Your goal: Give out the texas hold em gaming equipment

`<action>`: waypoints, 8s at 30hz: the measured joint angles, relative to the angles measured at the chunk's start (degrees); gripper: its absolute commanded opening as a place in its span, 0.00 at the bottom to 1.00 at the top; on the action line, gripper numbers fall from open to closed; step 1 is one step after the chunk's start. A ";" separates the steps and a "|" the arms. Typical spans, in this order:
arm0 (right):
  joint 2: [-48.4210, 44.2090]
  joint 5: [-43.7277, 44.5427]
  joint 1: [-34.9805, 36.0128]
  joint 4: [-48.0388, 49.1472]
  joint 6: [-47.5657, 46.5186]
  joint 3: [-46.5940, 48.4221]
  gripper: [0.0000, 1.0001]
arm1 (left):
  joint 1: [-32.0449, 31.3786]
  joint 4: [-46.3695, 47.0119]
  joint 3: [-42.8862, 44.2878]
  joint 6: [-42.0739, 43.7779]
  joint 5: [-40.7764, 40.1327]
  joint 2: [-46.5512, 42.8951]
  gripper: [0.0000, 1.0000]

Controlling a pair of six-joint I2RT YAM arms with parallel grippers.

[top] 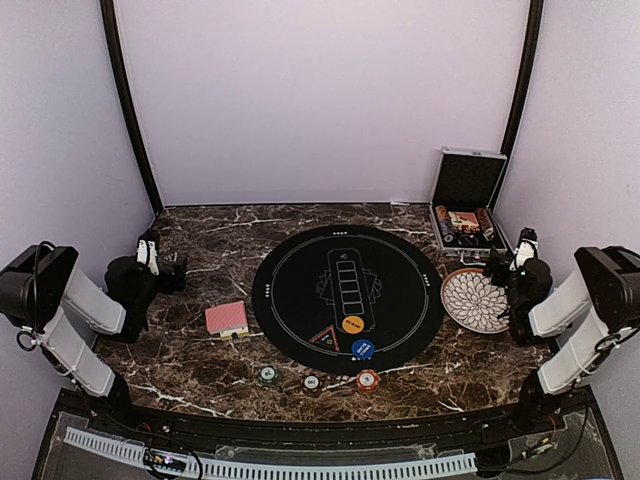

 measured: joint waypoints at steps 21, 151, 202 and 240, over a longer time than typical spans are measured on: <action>-10.32 6.93 2.54 -20.46 2.82 8.74 0.98 | 0.35 -32.30 19.69 4.11 0.96 -5.01 0.99; 39.50 -10.97 56.68 -95.01 9.53 83.87 0.78 | 0.35 -102.64 36.39 15.58 12.79 -27.69 0.99; 23.56 -2.67 55.30 -89.79 21.53 57.09 0.39 | 0.35 -104.76 36.39 16.33 14.91 -27.80 0.99; 52.09 -2.56 40.04 -94.23 19.74 100.35 0.38 | 0.35 -108.19 37.00 16.83 15.28 -27.89 0.99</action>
